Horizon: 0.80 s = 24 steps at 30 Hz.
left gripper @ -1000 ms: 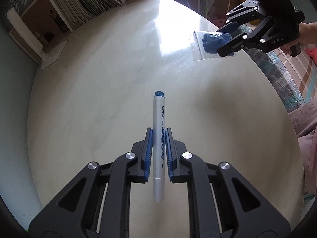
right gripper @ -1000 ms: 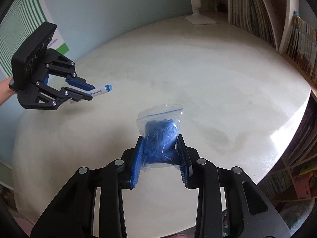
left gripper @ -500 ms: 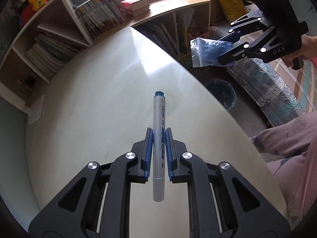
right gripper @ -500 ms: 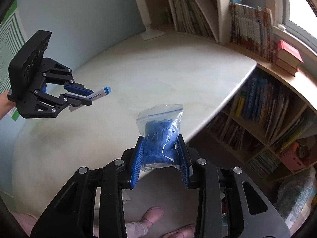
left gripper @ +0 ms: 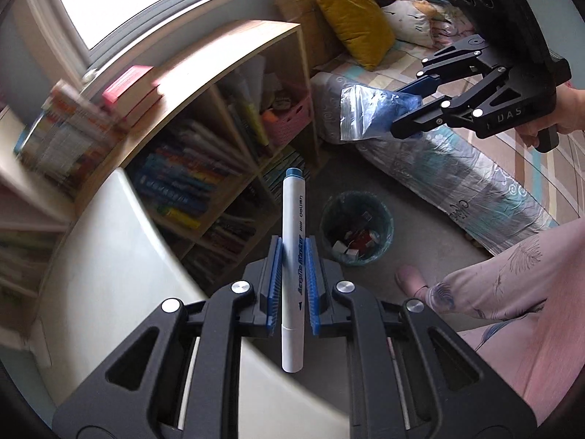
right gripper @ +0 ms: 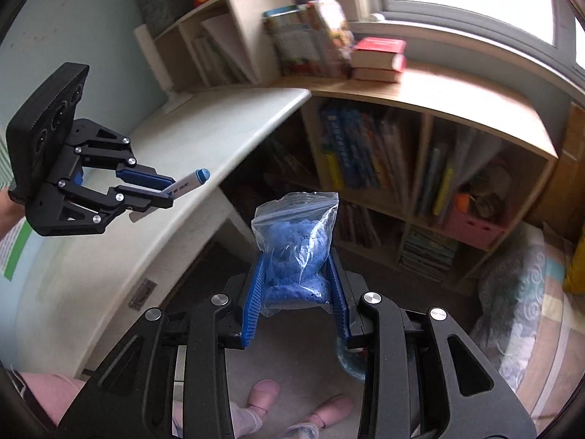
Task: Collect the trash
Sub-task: 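Carry the marker with the left tool while the right tool carries the bag to the wastebasket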
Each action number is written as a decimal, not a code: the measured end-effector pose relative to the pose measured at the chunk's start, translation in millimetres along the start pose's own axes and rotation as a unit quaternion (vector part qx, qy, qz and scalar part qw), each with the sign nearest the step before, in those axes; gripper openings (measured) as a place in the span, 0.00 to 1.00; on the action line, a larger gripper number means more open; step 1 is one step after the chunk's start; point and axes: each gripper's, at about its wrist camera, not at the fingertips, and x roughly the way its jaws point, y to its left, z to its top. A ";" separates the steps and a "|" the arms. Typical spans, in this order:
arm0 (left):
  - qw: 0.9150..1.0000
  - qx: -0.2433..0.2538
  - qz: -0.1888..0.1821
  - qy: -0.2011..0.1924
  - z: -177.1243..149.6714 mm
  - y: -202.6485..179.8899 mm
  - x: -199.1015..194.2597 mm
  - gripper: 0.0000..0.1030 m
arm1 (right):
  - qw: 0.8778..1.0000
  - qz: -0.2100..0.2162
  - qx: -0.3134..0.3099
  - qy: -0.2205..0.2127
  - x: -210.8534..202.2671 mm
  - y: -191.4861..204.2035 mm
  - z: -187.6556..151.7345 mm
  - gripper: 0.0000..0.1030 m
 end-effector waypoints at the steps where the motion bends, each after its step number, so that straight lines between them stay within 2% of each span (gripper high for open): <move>1: 1.000 0.007 -0.005 0.000 8.5 -4.7 6.0 0.11 | 1.000 -0.005 0.008 0.002 -5.4 -11.9 -6.9 0.33; 6: 0.999 0.030 -0.039 0.008 51.6 -32.9 45.4 0.11 | 0.999 -0.018 0.040 0.012 -18.0 -58.5 -31.2 0.33; 11: 0.997 0.034 -0.068 0.029 74.0 -56.7 83.9 0.11 | 0.996 -0.021 0.077 0.032 -15.1 -99.0 -57.9 0.33; 17: 0.992 0.008 -0.111 0.064 82.7 -73.7 131.3 0.11 | 0.992 -0.009 0.110 0.063 -1.6 -132.7 -88.9 0.33; 24: 0.984 -0.009 -0.133 0.115 79.0 -93.7 186.8 0.11 | 0.985 0.014 0.142 0.097 33.6 -161.0 -114.3 0.33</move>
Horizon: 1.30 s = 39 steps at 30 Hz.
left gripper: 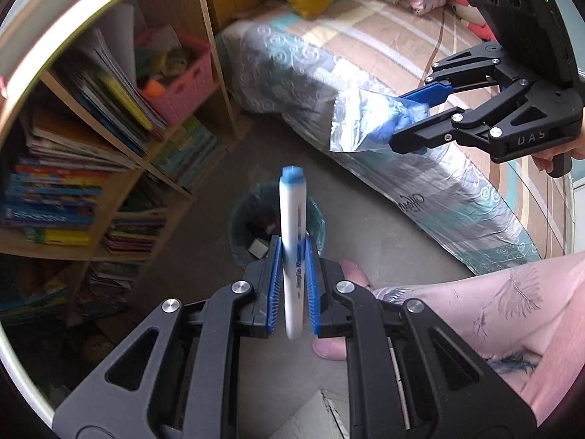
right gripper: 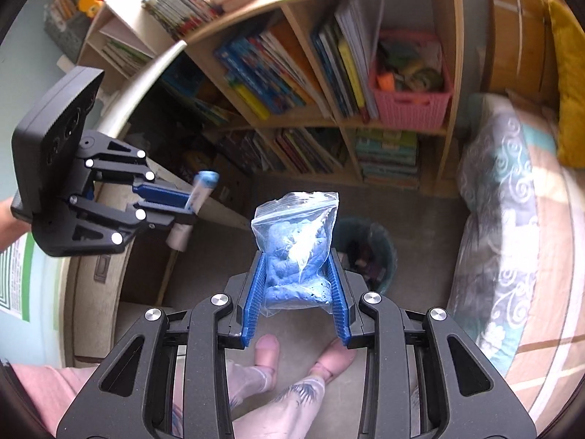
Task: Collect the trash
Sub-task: 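Carry the marker with the left tool while the right tool carries the bag to the wastebasket, then open both tools over the wastebasket to drop marker and bag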
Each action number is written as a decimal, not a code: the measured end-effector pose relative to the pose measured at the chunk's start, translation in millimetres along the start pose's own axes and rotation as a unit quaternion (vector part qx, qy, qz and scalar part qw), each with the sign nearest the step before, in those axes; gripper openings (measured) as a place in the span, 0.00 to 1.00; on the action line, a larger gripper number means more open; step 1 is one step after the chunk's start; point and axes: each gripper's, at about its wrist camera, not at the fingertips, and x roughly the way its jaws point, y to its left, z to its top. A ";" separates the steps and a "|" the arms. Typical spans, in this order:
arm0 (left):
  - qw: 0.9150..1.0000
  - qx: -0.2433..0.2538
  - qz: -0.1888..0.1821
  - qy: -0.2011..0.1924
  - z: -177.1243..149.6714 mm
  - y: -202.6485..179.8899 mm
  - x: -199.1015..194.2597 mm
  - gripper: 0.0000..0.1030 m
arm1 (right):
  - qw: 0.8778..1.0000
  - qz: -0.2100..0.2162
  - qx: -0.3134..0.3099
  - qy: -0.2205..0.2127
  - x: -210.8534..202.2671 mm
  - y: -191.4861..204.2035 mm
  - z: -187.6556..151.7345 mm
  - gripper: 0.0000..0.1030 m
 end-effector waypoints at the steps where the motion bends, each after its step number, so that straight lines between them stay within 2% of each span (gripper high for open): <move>1: 1.000 -0.005 -0.002 0.005 0.1 1.1 5.7 0.11 | 1.000 0.003 0.005 0.005 6.9 -4.5 -0.5 0.33; 8: 0.999 -0.032 -0.017 0.026 8.7 12.2 45.3 0.11 | 0.999 0.023 0.031 0.028 46.9 -28.4 0.2 0.33; 20: 0.996 -0.062 -0.035 0.046 20.7 33.1 99.6 0.11 | 0.996 0.026 0.076 0.050 95.0 -72.1 -0.4 0.33; 23: 0.996 -0.066 -0.034 0.053 21.2 34.7 111.2 0.11 | 0.995 0.030 0.076 0.057 106.0 -75.5 -1.6 0.35; 24: 0.996 -0.067 -0.030 0.058 20.8 34.4 116.2 0.11 | 0.995 0.030 0.076 0.059 109.6 -76.2 -2.0 0.42; 25: 0.996 -0.067 -0.028 0.060 21.1 33.7 119.2 0.18 | 0.995 0.026 0.075 0.061 113.2 -76.6 -2.7 0.60; 26: 0.995 -0.067 -0.026 0.064 21.0 33.8 122.6 0.28 | 0.995 0.020 0.076 0.059 115.3 -77.2 -3.3 0.68; 27: 0.995 -0.067 -0.018 0.068 20.6 32.7 125.4 0.47 | 0.995 0.024 0.079 0.055 115.9 -77.7 -3.7 0.72; 28: 0.995 -0.068 -0.016 0.069 20.6 32.4 127.4 0.50 | 0.995 0.028 0.082 0.053 116.0 -78.7 -3.7 0.71; 35: 0.995 -0.079 -0.010 0.064 16.9 32.2 116.6 0.52 | 0.995 0.025 0.089 0.046 104.4 -85.1 -0.1 0.71; 39: 0.993 -0.107 0.000 0.046 11.8 34.9 96.3 0.59 | 0.996 0.025 0.081 0.040 88.5 -80.1 5.9 0.71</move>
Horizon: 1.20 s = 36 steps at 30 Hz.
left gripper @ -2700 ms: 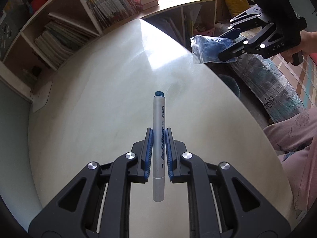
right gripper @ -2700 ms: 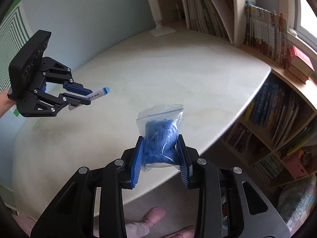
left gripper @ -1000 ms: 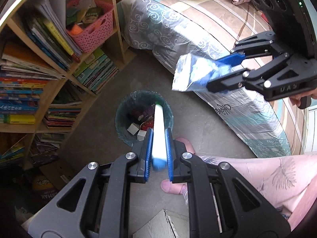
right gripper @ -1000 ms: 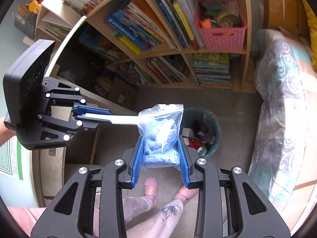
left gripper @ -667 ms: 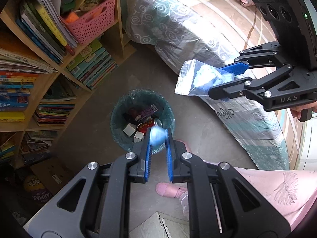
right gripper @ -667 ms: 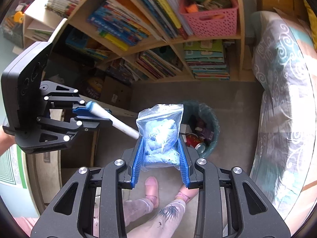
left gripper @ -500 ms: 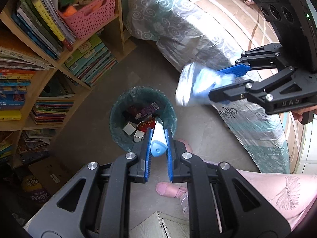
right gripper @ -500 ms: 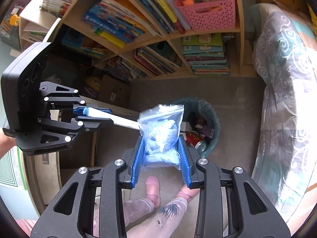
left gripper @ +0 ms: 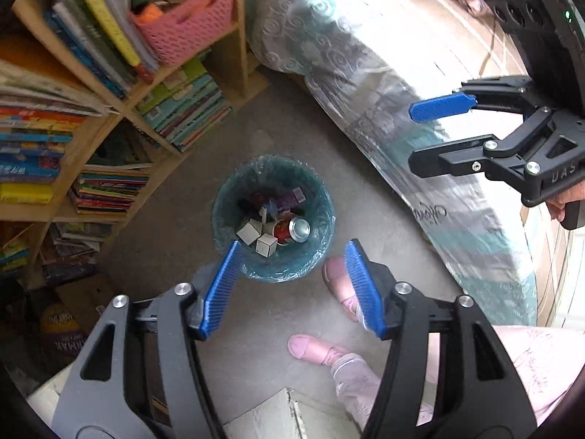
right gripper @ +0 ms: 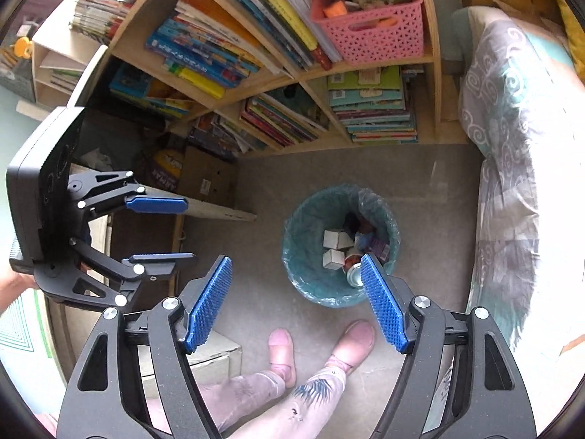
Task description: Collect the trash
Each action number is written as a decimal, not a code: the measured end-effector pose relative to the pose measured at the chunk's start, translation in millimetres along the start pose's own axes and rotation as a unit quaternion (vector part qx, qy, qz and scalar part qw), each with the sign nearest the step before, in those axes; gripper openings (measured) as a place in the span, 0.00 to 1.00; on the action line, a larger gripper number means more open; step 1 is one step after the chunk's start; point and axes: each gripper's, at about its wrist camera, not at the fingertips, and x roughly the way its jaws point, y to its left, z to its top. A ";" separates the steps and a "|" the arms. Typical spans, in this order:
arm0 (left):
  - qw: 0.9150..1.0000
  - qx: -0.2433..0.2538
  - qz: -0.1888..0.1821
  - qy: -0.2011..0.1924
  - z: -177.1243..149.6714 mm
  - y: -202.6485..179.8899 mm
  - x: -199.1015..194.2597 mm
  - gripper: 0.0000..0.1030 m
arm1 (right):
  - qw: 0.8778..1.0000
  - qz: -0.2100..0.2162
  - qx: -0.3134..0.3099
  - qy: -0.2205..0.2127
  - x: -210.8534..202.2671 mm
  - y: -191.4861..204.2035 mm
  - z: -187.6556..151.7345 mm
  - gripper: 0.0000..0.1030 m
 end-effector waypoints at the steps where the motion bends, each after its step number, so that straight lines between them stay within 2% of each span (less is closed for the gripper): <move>1: 1.000 -0.009 0.001 -0.007 -3.1 1.1 -6.6 0.64 | 1.000 0.000 -0.004 -0.001 -3.5 3.0 0.8 0.71; 5: 0.996 -0.065 0.021 -0.049 -22.7 7.6 -46.7 0.77 | 0.999 0.007 -0.031 0.000 -18.1 26.1 6.7 0.72; 8: 0.988 -0.121 0.044 -0.079 -43.9 15.1 -84.2 0.88 | 0.998 0.027 -0.064 0.003 -27.6 58.8 14.5 0.73; 9: 0.983 -0.147 0.062 -0.090 -54.8 18.9 -100.3 0.93 | 0.997 0.032 -0.075 0.003 -29.6 68.4 16.2 0.76; 13: 0.959 -0.231 0.101 -0.130 -95.8 31.7 -154.4 0.93 | 0.987 0.064 -0.150 0.011 -36.0 134.7 26.4 0.81; 17: 0.926 -0.318 0.117 -0.168 -147.2 46.6 -201.2 0.93 | 0.969 0.104 -0.224 0.026 -34.5 209.4 32.4 0.83; 19: 0.905 -0.358 0.139 -0.183 -175.5 51.7 -222.5 0.93 | 0.958 0.120 -0.259 0.030 -32.7 245.6 32.1 0.84; 24: 0.841 -0.461 0.181 -0.216 -254.4 58.8 -266.0 0.93 | 0.927 0.156 -0.339 0.050 -25.4 330.6 26.3 0.84; 28: 0.792 -0.524 0.216 -0.228 -313.4 63.1 -290.9 0.93 | 0.899 0.181 -0.395 0.062 -20.7 393.7 14.4 0.85; 32: 0.738 -0.583 0.245 -0.236 -370.9 61.8 -311.3 0.93 | 0.871 0.199 -0.442 0.077 -13.6 448.6 -1.4 0.85; 35: 0.689 -0.629 0.273 -0.234 -415.4 56.1 -325.5 0.93 | 0.849 0.216 -0.474 0.088 -9.5 485.9 -15.5 0.85; 36: 0.678 -0.639 0.277 -0.235 -427.4 56.0 -329.8 0.93 | 0.843 0.220 -0.481 0.092 -6.9 495.1 -19.1 0.85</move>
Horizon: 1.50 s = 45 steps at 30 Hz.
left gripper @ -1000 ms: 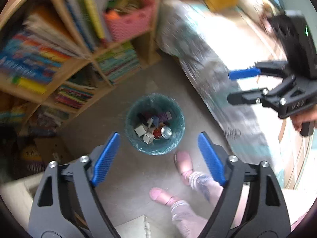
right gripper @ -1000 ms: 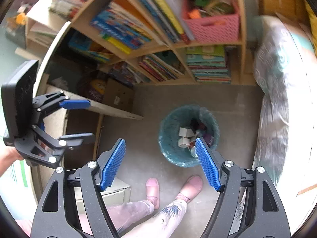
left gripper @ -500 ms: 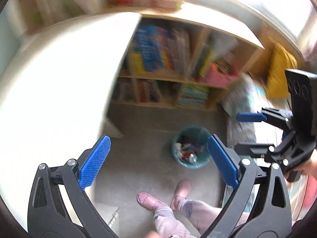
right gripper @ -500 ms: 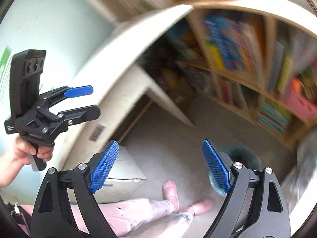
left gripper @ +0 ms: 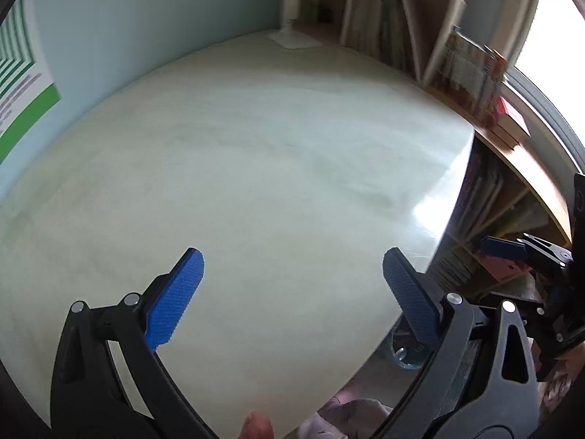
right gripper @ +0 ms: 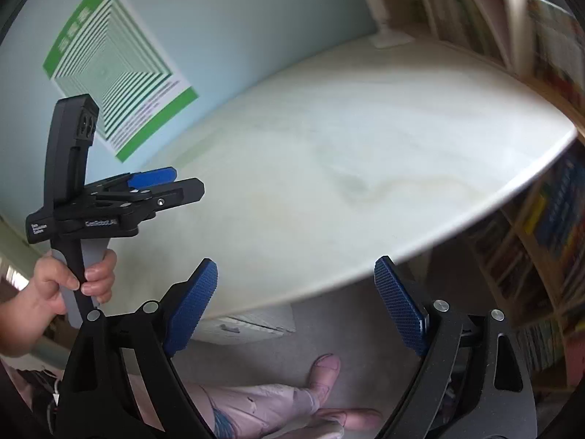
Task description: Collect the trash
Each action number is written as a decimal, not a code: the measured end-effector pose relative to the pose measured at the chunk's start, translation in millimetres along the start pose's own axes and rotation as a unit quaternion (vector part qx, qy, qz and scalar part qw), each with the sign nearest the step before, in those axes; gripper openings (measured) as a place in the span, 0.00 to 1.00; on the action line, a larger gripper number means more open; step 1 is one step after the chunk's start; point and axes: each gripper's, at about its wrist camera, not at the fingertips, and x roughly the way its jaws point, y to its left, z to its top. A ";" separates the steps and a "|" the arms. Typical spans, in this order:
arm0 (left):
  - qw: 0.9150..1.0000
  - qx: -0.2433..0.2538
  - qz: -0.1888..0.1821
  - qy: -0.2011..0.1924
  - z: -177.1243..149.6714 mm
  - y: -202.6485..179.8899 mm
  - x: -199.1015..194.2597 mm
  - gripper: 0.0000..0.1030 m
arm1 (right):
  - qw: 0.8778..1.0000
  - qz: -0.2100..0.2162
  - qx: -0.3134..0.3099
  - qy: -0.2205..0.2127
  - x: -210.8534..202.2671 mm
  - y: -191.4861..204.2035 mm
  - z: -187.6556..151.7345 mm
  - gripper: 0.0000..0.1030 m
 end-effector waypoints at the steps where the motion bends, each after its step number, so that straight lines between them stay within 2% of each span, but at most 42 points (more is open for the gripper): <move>1: 1.000 -0.018 0.010 -0.004 -0.5 14.2 -4.0 0.93 | 1.000 0.008 -0.011 0.004 7.5 9.3 7.8 0.85; 9: 0.989 -0.117 0.081 -0.038 -23.3 91.3 -34.8 0.93 | 0.994 0.057 -0.088 0.036 55.0 76.3 38.6 0.85; 19: 0.962 -0.224 0.146 -0.050 -64.7 169.9 -65.1 0.93 | 0.981 0.096 -0.153 0.073 106.8 138.2 58.2 0.85; 23: 0.954 -0.242 0.172 -0.047 -77.2 189.7 -73.1 0.93 | 0.976 0.107 -0.169 0.083 121.4 152.3 65.9 0.85; 33: 0.933 -0.297 0.194 -0.049 -98.3 222.3 -82.8 0.93 | 0.969 0.122 -0.193 0.096 145.1 178.0 81.0 0.85; 45: 0.924 -0.316 0.207 -0.064 -103.5 242.1 -87.2 0.93 | 0.969 0.120 -0.191 0.098 157.7 183.3 93.4 0.85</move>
